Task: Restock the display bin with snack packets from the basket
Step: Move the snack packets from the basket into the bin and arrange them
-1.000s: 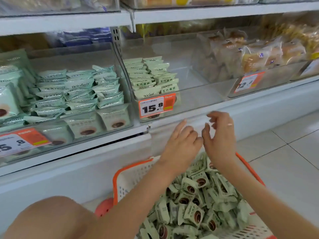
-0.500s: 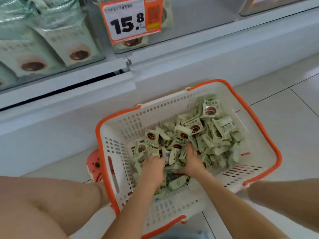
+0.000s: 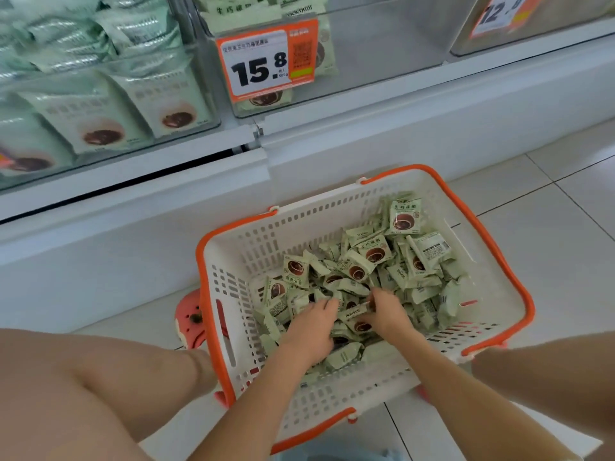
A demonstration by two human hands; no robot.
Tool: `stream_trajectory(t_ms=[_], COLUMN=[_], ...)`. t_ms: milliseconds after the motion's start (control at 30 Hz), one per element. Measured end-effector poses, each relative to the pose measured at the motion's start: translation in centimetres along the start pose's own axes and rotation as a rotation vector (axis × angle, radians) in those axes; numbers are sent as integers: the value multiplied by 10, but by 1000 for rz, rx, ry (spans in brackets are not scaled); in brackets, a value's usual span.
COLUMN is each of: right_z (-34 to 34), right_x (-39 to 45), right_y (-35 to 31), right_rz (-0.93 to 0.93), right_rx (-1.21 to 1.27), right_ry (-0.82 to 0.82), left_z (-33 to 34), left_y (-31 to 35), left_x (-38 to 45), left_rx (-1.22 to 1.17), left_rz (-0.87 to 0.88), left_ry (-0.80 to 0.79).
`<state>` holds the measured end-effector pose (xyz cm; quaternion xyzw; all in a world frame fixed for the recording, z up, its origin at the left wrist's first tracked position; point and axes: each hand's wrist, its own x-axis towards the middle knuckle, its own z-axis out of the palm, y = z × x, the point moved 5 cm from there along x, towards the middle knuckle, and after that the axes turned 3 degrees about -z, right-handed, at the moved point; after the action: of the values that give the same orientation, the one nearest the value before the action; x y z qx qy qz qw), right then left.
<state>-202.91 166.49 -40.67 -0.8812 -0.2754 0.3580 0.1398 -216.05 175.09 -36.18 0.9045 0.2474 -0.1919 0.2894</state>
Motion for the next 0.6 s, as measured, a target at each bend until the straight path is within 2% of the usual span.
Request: stream_trajectory(t_ms=[133, 333, 467, 600], right_z=[-25, -85, -135, -200], right_x=[-19, -51, -75, -98], right_y=[-22, -77, -119, -162], right_rz=[-139, -307, -446, -559], right_rx=[181, 507, 589, 446], right_ry=[1, -51, 27, 156], left_z=[-23, -79, -157, -231], left_y=[13, 29, 45, 80], left_x=[-8, -23, -40, -58], left_rx=[-92, 92, 209, 449], left_rz=[13, 4, 30, 157], left_ry=[96, 177, 380, 542])
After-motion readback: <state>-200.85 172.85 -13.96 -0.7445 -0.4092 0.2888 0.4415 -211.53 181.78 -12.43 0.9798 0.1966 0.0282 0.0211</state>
